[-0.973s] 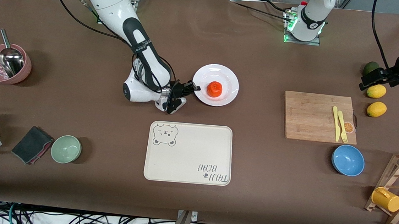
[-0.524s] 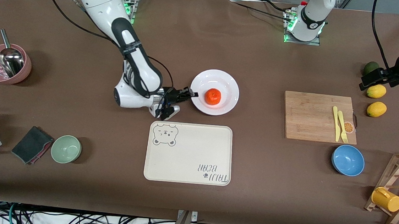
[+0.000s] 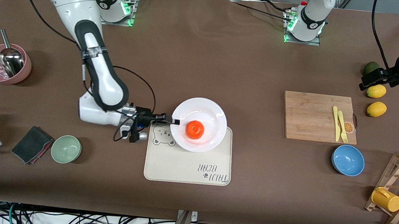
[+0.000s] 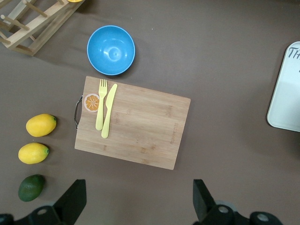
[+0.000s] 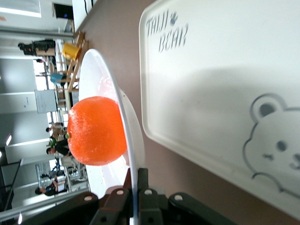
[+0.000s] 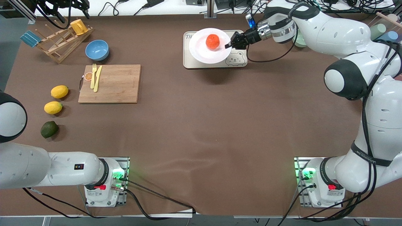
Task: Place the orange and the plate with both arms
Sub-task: 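Lift the plate with the right gripper and move it over the bear tray, then lower the plate onto the bear tray and open the right gripper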
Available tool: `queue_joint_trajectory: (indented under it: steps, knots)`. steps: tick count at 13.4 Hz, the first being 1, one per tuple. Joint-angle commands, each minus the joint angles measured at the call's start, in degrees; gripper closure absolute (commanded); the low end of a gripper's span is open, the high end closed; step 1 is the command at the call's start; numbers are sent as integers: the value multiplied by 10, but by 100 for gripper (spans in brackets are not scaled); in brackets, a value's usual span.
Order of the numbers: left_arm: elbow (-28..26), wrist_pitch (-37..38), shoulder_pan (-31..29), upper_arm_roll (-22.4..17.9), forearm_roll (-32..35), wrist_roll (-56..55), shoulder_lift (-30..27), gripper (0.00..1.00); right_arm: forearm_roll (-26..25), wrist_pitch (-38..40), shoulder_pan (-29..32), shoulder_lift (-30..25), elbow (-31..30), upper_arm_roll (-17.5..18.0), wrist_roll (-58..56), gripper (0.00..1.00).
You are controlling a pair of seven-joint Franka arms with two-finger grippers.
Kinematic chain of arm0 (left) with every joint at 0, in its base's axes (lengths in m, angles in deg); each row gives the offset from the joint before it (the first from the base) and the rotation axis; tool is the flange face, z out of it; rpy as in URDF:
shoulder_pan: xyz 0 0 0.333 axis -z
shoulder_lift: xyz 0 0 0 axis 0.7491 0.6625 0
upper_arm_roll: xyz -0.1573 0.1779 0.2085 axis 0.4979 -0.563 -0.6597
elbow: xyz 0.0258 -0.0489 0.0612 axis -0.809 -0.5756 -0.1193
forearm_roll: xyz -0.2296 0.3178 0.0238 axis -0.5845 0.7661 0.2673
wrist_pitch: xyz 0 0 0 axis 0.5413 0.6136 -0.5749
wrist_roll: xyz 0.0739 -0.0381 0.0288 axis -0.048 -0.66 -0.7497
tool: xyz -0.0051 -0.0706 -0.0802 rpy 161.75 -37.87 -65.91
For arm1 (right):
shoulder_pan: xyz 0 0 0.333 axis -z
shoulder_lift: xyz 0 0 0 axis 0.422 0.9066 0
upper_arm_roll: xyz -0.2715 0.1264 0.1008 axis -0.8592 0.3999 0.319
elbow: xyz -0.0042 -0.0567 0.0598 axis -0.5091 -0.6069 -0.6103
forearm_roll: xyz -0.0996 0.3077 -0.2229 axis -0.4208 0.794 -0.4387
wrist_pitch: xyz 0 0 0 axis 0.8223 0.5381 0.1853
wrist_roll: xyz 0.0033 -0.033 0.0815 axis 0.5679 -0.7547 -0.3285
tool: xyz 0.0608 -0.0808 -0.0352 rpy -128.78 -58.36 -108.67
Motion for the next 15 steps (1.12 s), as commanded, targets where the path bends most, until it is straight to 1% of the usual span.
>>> queue_joint_trajectory:
  steps: [1,3,6,11,15]
  knots:
    - [19,14,-2,2,13,11,8,0,7,-4,11,62,83,5,29,100]
    - [20,14,-2,2,13,11,8,0,7,-36,11,89,119,5,32,100]
    - [20,14,-3,2,13,11,8,0,7,-58,11,129,149,6,33,100]
    - [19,14,-3,2,13,11,8,0,4,-73,1,153,154,6,25,100]
    - [20,14,-3,2,13,11,8,0,0,-76,-7,159,154,6,25,100]
